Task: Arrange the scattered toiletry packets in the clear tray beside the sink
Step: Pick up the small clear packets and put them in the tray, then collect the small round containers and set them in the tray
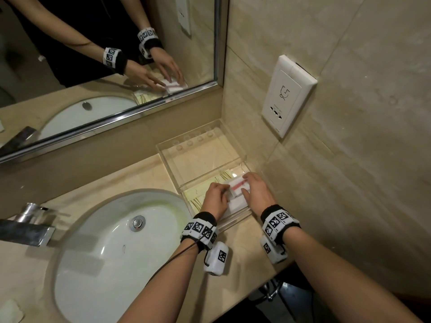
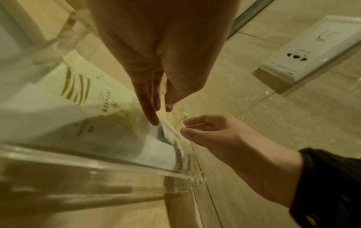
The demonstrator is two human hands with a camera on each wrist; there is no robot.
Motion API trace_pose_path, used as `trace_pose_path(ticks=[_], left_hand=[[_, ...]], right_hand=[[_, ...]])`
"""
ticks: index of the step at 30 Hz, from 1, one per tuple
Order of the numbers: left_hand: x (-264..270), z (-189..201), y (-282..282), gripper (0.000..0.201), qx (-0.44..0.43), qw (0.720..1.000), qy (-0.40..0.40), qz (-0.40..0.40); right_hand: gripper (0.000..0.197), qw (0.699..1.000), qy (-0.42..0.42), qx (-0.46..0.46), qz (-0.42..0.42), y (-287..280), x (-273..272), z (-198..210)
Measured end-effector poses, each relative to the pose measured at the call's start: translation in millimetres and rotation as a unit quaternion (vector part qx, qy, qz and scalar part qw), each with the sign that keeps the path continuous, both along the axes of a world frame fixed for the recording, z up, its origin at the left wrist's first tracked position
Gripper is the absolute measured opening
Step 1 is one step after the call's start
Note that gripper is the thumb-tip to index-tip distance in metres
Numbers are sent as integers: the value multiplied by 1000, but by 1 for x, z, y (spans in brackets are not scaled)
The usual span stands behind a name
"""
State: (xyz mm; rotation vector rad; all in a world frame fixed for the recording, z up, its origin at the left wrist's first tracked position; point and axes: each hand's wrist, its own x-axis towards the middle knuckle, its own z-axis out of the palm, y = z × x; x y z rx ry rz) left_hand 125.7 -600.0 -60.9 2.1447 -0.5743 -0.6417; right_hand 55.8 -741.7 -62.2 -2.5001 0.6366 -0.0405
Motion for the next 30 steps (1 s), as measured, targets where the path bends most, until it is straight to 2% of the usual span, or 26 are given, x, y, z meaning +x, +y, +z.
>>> trace_pose_path(ticks=[5,11,16,21,30], left_hand=[[8,6,24,19,-35,998,1,60],[11,18,94,14,-82,976,21,201],[-5,30,177,16,-80,942,22,326],[-43,37,263,15,-68,886,15,459],[-108,36,379,16,-60,821,46,567]], right_hand=[[34,998,-44,46,-12,13,13,16],[19,979,-117,168,-21,61,38,33],[14,961,-104,248,70,123,62,40],[10,933,-79,310,163,198,74,38],[10,904,13,309,294,325,60,34]])
